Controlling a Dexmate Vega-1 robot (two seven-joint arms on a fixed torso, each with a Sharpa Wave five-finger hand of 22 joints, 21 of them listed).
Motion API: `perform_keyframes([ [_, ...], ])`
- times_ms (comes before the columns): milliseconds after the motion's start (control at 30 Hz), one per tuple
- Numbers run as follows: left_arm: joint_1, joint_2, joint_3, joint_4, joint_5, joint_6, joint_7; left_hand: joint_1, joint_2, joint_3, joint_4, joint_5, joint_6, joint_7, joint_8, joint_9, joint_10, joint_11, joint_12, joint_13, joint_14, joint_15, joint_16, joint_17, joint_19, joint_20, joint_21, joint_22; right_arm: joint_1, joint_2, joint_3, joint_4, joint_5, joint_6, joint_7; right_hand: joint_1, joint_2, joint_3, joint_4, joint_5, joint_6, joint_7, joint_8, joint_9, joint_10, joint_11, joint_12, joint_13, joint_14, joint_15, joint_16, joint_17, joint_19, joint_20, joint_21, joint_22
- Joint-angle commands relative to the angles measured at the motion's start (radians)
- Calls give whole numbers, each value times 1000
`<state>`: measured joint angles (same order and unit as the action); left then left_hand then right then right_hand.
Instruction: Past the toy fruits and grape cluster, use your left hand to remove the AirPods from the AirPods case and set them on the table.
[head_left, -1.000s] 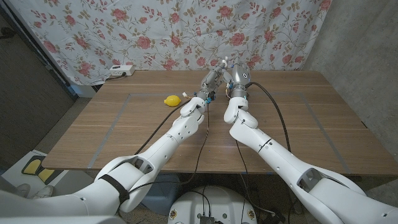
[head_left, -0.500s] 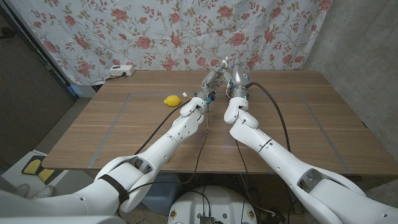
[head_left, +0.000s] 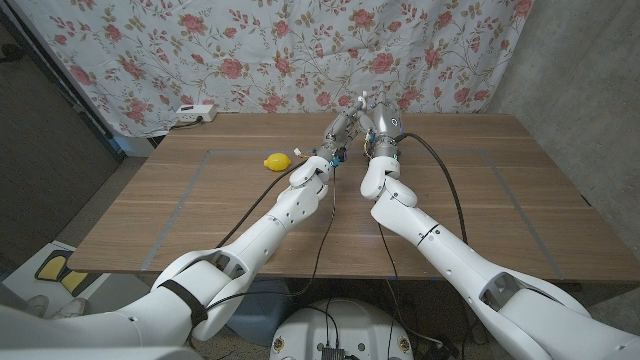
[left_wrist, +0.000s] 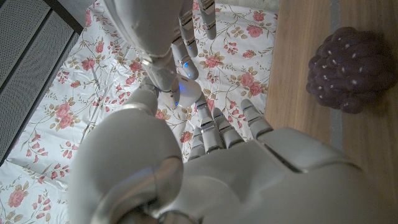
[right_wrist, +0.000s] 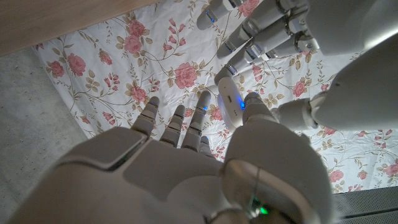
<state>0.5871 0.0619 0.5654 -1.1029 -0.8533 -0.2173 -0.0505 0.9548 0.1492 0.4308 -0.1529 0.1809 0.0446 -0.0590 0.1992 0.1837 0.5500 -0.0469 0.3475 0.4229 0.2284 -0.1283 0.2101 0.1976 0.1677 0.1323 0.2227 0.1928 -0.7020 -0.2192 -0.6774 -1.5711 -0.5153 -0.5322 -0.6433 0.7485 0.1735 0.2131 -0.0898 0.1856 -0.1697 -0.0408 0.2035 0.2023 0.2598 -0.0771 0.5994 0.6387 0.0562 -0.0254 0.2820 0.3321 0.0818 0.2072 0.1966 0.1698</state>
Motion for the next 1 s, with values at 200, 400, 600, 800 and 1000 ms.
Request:
perform_keyframes([
  [200,1,10,6,-13,-3,29,-7,25,21,-4,1,7,7,-2,-2,2,177,-172,3,13,-2,-3,3,2,-6,-3,9,6,-12,4,13,-7,24,31,-8,20,3,13,-10,7,-45,0,2,3,-23,-4,16,18,3,-10,5,8,13,0,7,5],
  [400,2,12,5,-13,-5,31,-12,26,21,-5,1,7,6,-2,-3,2,177,-172,3,13,-2,-2,3,2,-7,-1,9,6,-17,-2,13,-13,27,41,-8,25,4,18,-14,7,-43,1,0,3,-43,-3,20,27,2,-13,4,12,17,-3,7,5],
  [600,6,21,8,-27,0,42,-1,27,22,-6,2,7,7,-1,-3,2,175,-172,2,13,-6,-1,2,2,-8,-1,9,6,-21,1,18,-13,39,59,-15,39,8,28,-21,9,-36,-4,1,3,-50,-8,31,37,4,-23,5,16,21,-13,7,5],
  [800,10,23,8,-31,6,36,6,28,24,-7,3,7,6,1,-4,2,174,-172,1,13,-8,2,2,3,-9,0,10,6,-23,2,19,-11,45,66,-15,71,18,53,-34,12,-23,-14,2,4,-50,-27,56,58,17,-40,11,26,25,-26,6,5],
  [1000,12,27,9,-36,3,43,5,29,24,-8,3,8,7,0,-4,2,172,-172,0,13,-8,0,2,3,-10,0,10,6,-21,0,18,-6,46,80,-19,95,21,72,-42,14,-10,-22,4,4,-38,-38,80,74,23,-51,15,34,30,-33,6,5],
])
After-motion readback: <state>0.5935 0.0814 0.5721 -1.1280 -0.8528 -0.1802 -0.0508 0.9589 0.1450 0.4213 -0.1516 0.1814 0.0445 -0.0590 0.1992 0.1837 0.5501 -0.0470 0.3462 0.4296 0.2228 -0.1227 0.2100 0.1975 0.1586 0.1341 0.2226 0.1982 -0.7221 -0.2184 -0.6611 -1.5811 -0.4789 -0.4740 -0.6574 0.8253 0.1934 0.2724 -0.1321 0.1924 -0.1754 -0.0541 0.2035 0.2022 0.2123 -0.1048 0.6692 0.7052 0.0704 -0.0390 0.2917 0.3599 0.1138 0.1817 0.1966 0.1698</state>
